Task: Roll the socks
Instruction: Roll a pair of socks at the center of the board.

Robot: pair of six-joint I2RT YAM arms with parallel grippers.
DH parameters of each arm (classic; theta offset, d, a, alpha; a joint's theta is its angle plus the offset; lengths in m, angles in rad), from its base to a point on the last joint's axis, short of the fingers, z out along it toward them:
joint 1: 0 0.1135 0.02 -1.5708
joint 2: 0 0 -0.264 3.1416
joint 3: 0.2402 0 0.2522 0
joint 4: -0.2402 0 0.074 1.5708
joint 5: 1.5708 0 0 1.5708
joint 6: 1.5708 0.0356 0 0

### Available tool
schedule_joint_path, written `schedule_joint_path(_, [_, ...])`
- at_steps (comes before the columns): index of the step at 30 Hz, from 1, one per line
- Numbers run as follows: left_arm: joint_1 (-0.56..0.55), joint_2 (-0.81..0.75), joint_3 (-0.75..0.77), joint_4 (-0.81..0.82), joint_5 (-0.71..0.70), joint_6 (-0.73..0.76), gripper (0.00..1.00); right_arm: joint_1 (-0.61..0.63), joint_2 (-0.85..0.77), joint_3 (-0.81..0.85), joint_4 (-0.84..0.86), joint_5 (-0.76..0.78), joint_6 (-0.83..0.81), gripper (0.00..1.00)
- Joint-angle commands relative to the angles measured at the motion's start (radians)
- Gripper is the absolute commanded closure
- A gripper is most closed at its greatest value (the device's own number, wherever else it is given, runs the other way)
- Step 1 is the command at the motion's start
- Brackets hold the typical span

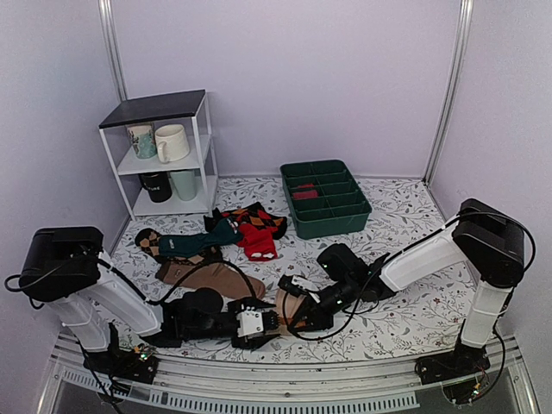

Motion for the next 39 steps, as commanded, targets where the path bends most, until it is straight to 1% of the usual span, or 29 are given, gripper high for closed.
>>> schedule_joint_path(1, [-0.012, 0.025, 0.011, 0.023, -0.006, 0.030, 0.33, 0.009, 0.075, -0.035, -0.188, 0.014, 0.018, 0.86])
schedule_joint_path(5, [-0.011, 0.035, 0.019, -0.024, 0.037, -0.002, 0.36, 0.010, 0.082, -0.030, -0.194, 0.013, 0.015, 0.86])
schedule_joint_path(8, [-0.011, 0.052, 0.037, -0.084, 0.035, -0.023, 0.39, 0.007, 0.081, -0.028, -0.198, 0.012, 0.014, 0.86])
schedule_joint_path(9, [-0.012, 0.057, 0.042, -0.096, 0.032, -0.029, 0.42, 0.006, 0.081, -0.028, -0.198, 0.013, 0.014, 0.86])
schedule_joint_path(12, [-0.012, 0.066, 0.058, -0.127, 0.031, -0.041, 0.58, 0.004, 0.082, -0.027, -0.198, 0.013, 0.014, 0.86])
schedule_joint_path(13, [-0.012, 0.071, 0.064, -0.136, 0.026, -0.045, 0.61, 0.003, 0.083, -0.027, -0.199, 0.014, 0.014, 0.86])
schedule_joint_path(16, [-0.012, 0.092, 0.085, -0.170, 0.006, -0.057, 0.62, 0.001, 0.084, -0.027, -0.201, 0.012, 0.017, 0.86])
schedule_joint_path(17, [-0.012, 0.096, 0.088, -0.177, 0.003, -0.062, 0.65, 0.002, 0.084, -0.026, -0.201, 0.012, 0.019, 0.86])
schedule_joint_path(19, [-0.011, 0.101, 0.094, -0.197, 0.004, -0.073, 0.73, 0.000, 0.080, -0.030, -0.198, 0.013, 0.021, 0.86])
schedule_joint_path(20, [-0.012, 0.104, 0.097, -0.206, 0.005, -0.079, 0.79, 0.000, 0.079, -0.031, -0.198, 0.015, 0.021, 0.86])
schedule_joint_path(22, [-0.011, 0.108, 0.110, -0.235, 0.010, -0.092, 0.99, -0.001, 0.075, -0.032, -0.196, 0.013, 0.020, 0.86])
schedule_joint_path(24, [-0.008, 0.109, 0.123, -0.273, 0.019, -0.113, 1.00, -0.001, 0.067, -0.033, -0.181, 0.019, 0.020, 0.85])
schedule_joint_path(26, [0.002, 0.100, 0.142, -0.329, 0.038, -0.148, 1.00, 0.000, 0.054, -0.030, -0.163, 0.021, 0.023, 0.81])
schedule_joint_path(29, [0.046, 0.086, 0.169, -0.424, 0.138, -0.227, 1.00, 0.000, 0.010, -0.018, -0.122, 0.051, 0.014, 0.72])
schedule_joint_path(31, [0.074, 0.093, 0.196, -0.492, 0.213, -0.288, 1.00, 0.000, -0.041, -0.017, -0.079, 0.102, 0.004, 0.65])
schedule_joint_path(33, [0.087, 0.115, 0.220, -0.547, 0.271, -0.317, 1.00, 0.000, -0.113, -0.049, 0.005, 0.181, -0.012, 0.61])
schedule_joint_path(36, [0.094, 0.168, 0.261, -0.632, 0.314, -0.333, 1.00, 0.000, -0.246, -0.164, 0.214, 0.298, -0.059, 0.56])
schedule_joint_path(39, [0.109, 0.213, 0.300, -0.711, 0.344, -0.352, 1.00, 0.002, -0.362, -0.285, 0.355, 0.322, -0.114, 0.54])
